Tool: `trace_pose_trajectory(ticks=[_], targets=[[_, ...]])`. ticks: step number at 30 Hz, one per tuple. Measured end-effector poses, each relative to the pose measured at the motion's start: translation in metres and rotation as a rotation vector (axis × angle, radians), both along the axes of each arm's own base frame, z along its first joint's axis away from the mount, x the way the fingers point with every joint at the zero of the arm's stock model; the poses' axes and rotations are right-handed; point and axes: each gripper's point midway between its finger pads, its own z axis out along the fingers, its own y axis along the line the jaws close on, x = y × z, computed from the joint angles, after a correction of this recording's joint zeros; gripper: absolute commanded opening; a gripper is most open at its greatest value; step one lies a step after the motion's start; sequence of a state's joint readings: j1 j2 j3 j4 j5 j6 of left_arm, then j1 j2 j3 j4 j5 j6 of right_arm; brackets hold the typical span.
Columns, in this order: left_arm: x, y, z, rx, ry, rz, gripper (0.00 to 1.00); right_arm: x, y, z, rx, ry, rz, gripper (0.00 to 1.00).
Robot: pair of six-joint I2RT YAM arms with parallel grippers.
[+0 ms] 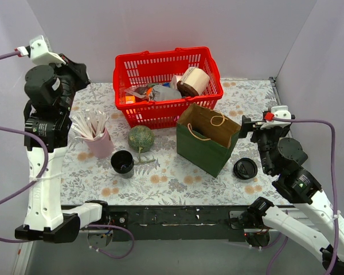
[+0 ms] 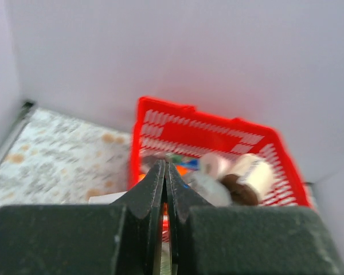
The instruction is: Pack the takeout coffee
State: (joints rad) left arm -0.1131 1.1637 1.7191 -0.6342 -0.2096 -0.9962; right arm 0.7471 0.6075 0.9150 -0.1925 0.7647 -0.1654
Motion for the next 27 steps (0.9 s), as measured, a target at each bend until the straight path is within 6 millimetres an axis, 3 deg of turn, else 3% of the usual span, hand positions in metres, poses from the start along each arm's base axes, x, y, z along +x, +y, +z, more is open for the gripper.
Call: trace_pose_trajectory(ticks=[2,5,10,12,15,19,22,27], targets=[[-0.008,-0.016,0.027,-0.041,-0.072,-0.090,0.00,-0.002,-0.002,0.005,0.018,-0.028,-0.004,0.96],[-0.021,-0.056,0.060,-0.100,-0.164,-0.318,0.00,-0.003,-0.008,0.009,0.036,-0.056,-0.026,0.96],[-0.041,-0.135,0.086,-0.221,-0.203,-0.806,0.00,-0.006,-0.014,0.012,0.055,-0.077,-0.047,0.96],[-0.042,-0.160,0.080,-0.272,-0.168,-0.964,0.00,-0.007,-0.016,0.013,0.061,-0.082,-0.051,0.96],[-0.040,-0.188,0.061,-0.327,-0.088,-1.094,0.00,-0.007,-0.017,0.013,0.063,-0.084,-0.055,0.96],[-0.051,-0.225,0.040,-0.372,0.002,-1.216,0.00,-0.007,-0.018,0.012,0.062,-0.081,-0.062,0.96],[-0.064,-0.245,0.037,-0.389,0.028,-1.287,0.00,-0.007,-0.019,0.012,0.062,-0.081,-0.066,0.96],[-0.069,-0.264,0.033,-0.400,0.043,-1.340,0.00,-0.007,-0.019,0.011,0.060,-0.079,-0.067,0.96]])
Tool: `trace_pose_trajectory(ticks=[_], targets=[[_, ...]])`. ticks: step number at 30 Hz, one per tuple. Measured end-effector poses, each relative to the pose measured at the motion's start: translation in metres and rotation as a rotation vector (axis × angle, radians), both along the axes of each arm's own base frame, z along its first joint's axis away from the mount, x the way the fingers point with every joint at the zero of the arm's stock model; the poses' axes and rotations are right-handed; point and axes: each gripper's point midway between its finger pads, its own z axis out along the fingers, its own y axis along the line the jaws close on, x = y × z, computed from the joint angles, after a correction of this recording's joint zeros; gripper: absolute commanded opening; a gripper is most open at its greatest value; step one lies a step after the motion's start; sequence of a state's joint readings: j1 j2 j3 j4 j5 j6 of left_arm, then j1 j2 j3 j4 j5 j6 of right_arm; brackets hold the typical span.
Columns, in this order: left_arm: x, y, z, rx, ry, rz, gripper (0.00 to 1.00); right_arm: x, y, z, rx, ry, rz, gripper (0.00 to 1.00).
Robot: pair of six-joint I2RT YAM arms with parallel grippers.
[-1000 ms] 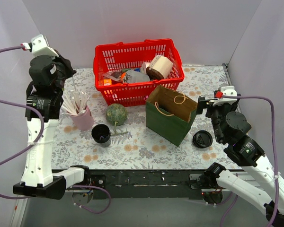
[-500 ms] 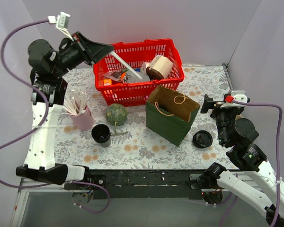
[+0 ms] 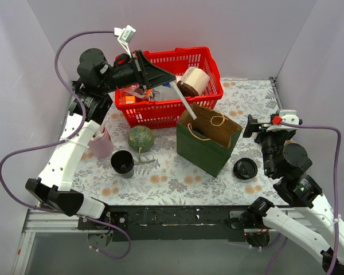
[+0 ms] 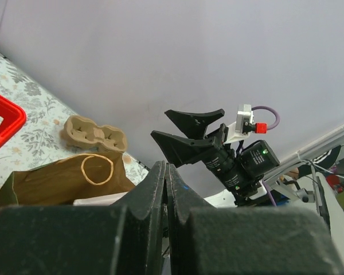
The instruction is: Pack the takeout coffee
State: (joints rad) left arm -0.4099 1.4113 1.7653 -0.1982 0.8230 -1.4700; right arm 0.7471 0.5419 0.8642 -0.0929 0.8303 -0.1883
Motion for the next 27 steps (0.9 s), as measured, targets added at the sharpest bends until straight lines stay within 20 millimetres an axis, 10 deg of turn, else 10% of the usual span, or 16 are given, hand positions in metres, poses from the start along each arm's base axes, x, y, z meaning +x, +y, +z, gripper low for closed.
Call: trace_pose_trajectory(ticks=[24,27], targets=[[-0.015,-0.128,-0.096,0.102,0.211,-0.160,0.00,-0.002,-0.003,0.000,0.010,-0.009,-0.005,0.97],[-0.028,-0.151,-0.119,0.144,0.232,-0.187,0.36,-0.002,-0.003,0.000,0.010,-0.009,-0.005,0.97]])
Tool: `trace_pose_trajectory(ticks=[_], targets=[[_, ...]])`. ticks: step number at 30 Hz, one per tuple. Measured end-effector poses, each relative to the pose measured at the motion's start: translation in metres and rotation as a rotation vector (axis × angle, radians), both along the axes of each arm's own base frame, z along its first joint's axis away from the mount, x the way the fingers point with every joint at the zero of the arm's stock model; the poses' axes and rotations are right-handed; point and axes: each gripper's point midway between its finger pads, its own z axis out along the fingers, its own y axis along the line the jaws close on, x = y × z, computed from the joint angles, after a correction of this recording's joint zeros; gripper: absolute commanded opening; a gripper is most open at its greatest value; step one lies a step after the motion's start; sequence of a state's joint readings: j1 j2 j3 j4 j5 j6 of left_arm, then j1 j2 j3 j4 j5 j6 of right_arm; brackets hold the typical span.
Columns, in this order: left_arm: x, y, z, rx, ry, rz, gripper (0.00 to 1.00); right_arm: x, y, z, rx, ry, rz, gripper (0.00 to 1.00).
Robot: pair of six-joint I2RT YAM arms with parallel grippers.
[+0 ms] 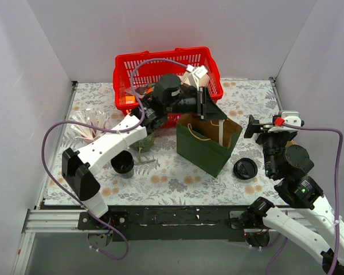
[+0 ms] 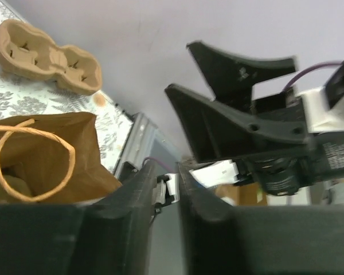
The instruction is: Pack the takeout coffee
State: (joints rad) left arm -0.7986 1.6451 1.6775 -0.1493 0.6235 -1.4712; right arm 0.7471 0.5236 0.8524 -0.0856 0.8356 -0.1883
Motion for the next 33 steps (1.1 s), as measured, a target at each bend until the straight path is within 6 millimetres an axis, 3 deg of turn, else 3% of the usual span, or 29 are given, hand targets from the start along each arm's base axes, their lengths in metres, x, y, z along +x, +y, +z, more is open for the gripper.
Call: trace_pose_trajectory(ticks=[1,2,4,7,12,17,21,26,29,33], targets=[[-0.004,-0.007,-0.008,0.015,0.002,-0.010,0.57,0.000,0.000,0.000,0.000,0.000,0.000,0.97],[-0.008,-0.014,-0.014,0.028,0.003,-0.019,0.69,0.000,0.000,0.000,0.000,0.000,0.000,0.97],[-0.010,-0.021,-0.025,0.054,0.008,-0.016,0.85,0.000,0.000,0.000,0.000,0.000,0.000,0.98],[-0.005,-0.021,-0.029,0.069,-0.011,0.010,0.97,0.000,0.000,0.000,-0.001,0.002,0.000,0.98],[0.005,-0.017,-0.028,0.091,-0.049,0.067,0.98,0.006,0.003,-0.011,-0.027,0.044,-0.012,0.98],[0.018,-0.002,-0.011,0.124,-0.141,0.174,0.98,0.013,0.009,-0.031,-0.065,0.130,-0.032,0.98],[0.037,0.037,0.008,0.186,-0.229,0.393,0.98,0.016,0.013,-0.041,-0.098,0.188,-0.029,0.98],[0.051,0.116,0.030,0.261,-0.279,0.728,0.98,0.019,0.017,-0.041,-0.125,0.261,-0.034,0.98],[0.050,0.168,0.026,0.318,-0.266,0.911,0.98,0.021,0.021,-0.044,-0.140,0.301,-0.030,0.98],[0.040,0.219,0.000,0.404,-0.208,1.071,0.98,0.017,0.020,-0.053,-0.145,0.337,-0.021,0.98]])
